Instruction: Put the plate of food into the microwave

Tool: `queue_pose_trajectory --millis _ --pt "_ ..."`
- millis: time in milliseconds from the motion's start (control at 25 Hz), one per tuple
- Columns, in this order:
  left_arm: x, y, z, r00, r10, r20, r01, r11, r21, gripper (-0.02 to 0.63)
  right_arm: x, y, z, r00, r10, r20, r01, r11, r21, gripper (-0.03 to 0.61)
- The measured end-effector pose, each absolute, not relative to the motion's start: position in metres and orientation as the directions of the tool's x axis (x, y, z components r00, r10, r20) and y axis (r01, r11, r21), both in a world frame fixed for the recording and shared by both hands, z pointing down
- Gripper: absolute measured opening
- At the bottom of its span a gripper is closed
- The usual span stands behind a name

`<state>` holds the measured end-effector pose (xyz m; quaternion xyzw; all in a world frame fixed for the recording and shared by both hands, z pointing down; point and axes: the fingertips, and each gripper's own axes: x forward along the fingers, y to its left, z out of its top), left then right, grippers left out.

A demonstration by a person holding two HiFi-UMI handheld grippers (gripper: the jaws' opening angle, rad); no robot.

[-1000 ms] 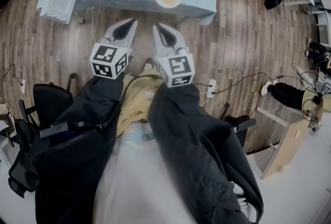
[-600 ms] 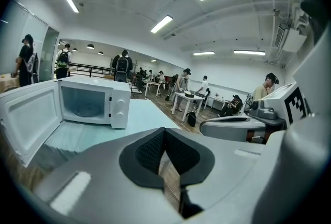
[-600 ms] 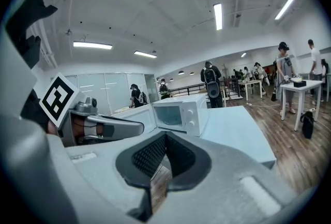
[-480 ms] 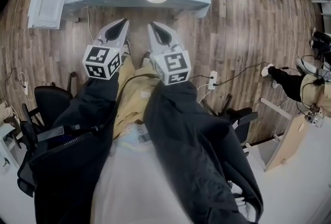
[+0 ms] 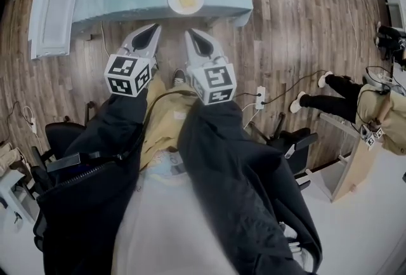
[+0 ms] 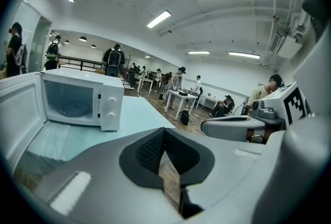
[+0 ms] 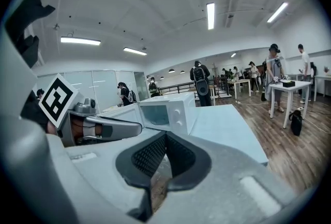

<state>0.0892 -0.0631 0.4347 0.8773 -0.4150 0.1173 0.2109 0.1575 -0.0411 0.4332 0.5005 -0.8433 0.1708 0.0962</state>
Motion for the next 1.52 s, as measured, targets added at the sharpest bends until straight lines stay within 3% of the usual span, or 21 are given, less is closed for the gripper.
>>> queue_pose_trajectory --millis 760,1280,1520 --pt "-0.05 -0.194 0.47 0.617 -0.669 0.416 -0.785 -0.486 0.384 -0.003 0.01 -0.169 0.468 -0.54 -0.693 0.477 -0.831 0.528 -0.175 -0.003" --pt "-0.053 -0.195 0.489 0.634 -0.605 0.481 -0.773 -0.483 0.412 -0.003 0.007 -0.166 0.504 -0.539 -0.631 0.558 -0.837 0.477 -0.268 -0.003" --pt "-0.026 -0.203 0.52 0.648 -0.532 0.545 -0.761 -0.483 0.434 -0.003 0.054 -0.179 0.551 -0.487 -0.592 0.642 -0.869 0.398 -0.293 -0.003"
